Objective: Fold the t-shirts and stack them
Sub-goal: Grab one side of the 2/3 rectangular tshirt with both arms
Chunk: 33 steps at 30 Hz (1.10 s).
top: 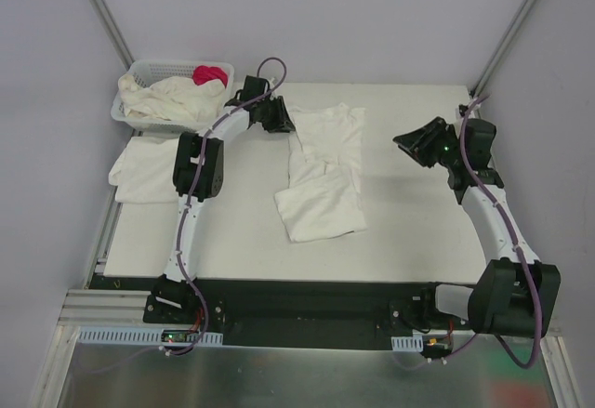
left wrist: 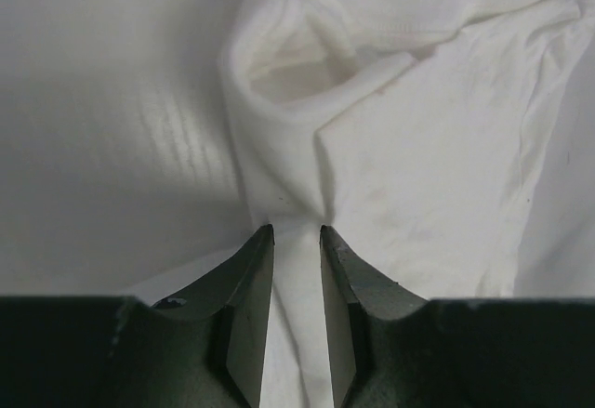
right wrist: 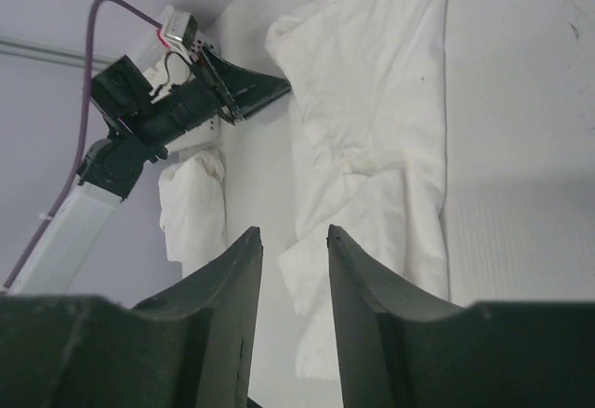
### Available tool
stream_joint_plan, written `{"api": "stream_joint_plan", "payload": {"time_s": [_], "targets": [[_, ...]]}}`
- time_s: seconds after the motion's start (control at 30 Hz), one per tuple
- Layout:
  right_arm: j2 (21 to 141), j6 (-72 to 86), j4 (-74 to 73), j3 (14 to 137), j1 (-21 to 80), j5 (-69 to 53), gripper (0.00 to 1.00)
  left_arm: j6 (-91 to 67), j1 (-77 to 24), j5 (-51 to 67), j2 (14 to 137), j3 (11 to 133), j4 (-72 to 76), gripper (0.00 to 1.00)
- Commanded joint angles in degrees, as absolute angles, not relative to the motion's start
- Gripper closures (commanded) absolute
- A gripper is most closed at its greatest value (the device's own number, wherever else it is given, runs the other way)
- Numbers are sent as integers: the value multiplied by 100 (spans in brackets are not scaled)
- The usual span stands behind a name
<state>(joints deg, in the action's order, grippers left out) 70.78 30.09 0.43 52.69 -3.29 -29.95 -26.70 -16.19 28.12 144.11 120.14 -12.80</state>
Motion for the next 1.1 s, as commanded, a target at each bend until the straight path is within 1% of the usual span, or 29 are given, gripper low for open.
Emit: {"api": "stream_joint_plan", "payload": {"time_s": [0.0, 0.13, 0.27, 0.37, 0.57, 0.73, 0.93, 1.07], "targets": [[6917, 2839, -263, 4931, -360, -3103, 61, -2663, -1477, 2444, 13852, 11857, -1336, 74], [7232, 2777, -159, 4895, -299, -3032, 56, -2672, -1424, 2557, 13834, 11883, -1327, 75], [8214, 2804, 158, 5176, -106, -3173, 54, -2663, -1433, 2786, 13580, 11734, -1257, 76], [8856, 2786, 220, 5510, 175, -3199, 54, -2558, -1433, 2891, 13123, 11453, -1169, 76], [9799, 3058, 562, 5958, 799, -3182, 54, -2426, -1476, 3391, 12542, 11163, -1099, 76], [10282, 3234, 712, 6117, 1046, -3252, 54, -2478, -1573, 3814, 12805, 11285, -967, 76], [10458, 3270, 747, 6240, 1063, -3208, 54, -2856, -1652, 4367, 13315, 11417, -554, 77], [10626, 3339, 738, 6389, 1072, -3278, 54, -2891, -1705, 4482, 13552, 11557, -483, 77]]}}
